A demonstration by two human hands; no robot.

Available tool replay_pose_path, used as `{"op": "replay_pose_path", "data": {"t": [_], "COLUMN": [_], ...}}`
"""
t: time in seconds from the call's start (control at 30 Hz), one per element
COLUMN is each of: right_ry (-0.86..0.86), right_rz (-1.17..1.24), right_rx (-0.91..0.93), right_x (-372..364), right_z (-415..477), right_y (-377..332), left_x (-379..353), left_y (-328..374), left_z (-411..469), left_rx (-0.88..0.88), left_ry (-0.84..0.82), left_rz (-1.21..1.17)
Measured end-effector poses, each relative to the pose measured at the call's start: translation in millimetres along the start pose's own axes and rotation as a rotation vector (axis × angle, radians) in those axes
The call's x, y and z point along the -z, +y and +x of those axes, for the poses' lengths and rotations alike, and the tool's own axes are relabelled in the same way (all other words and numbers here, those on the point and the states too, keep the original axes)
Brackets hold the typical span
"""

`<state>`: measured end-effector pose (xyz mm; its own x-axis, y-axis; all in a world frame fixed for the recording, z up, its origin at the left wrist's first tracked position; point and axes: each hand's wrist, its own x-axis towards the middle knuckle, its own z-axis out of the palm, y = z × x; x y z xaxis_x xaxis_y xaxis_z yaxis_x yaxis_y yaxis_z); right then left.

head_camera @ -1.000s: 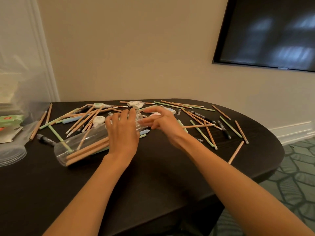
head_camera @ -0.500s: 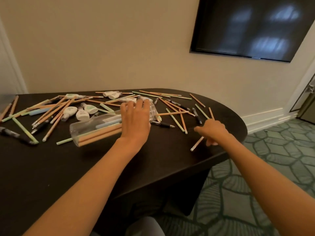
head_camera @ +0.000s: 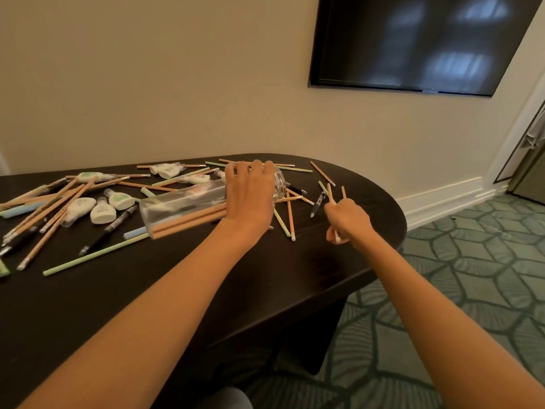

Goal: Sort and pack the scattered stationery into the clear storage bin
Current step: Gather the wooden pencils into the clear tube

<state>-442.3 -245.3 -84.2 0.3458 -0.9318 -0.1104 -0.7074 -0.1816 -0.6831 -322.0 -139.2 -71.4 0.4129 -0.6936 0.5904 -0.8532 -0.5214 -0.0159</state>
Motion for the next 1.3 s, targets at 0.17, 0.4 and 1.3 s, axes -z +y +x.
{"op": "replay_pose_path", "data": {"t": [0.17, 0.4, 1.3], "right_ry": [-0.006, -0.181, 0.128], "right_rz": [0.002, -0.165, -0.144], "right_rx": [0.057, 0.103, -0.02], "right_x": [-20.0, -53.4, 20.8], "right_z": [37.9, 67.6, 130.9], "right_y": [-16.8, -35.9, 0.8], "left_x": [-9.8, -23.2, -36.5], "left_y": [-3.2, -14.9, 7.6], "left_z": [24.8, 45.4, 70.7], "left_rx": [0.047, 0.109, 0.14], "left_ry": [-0.046, -0.151, -0.262], "left_rz": [0.013, 0.017, 0.002]}}
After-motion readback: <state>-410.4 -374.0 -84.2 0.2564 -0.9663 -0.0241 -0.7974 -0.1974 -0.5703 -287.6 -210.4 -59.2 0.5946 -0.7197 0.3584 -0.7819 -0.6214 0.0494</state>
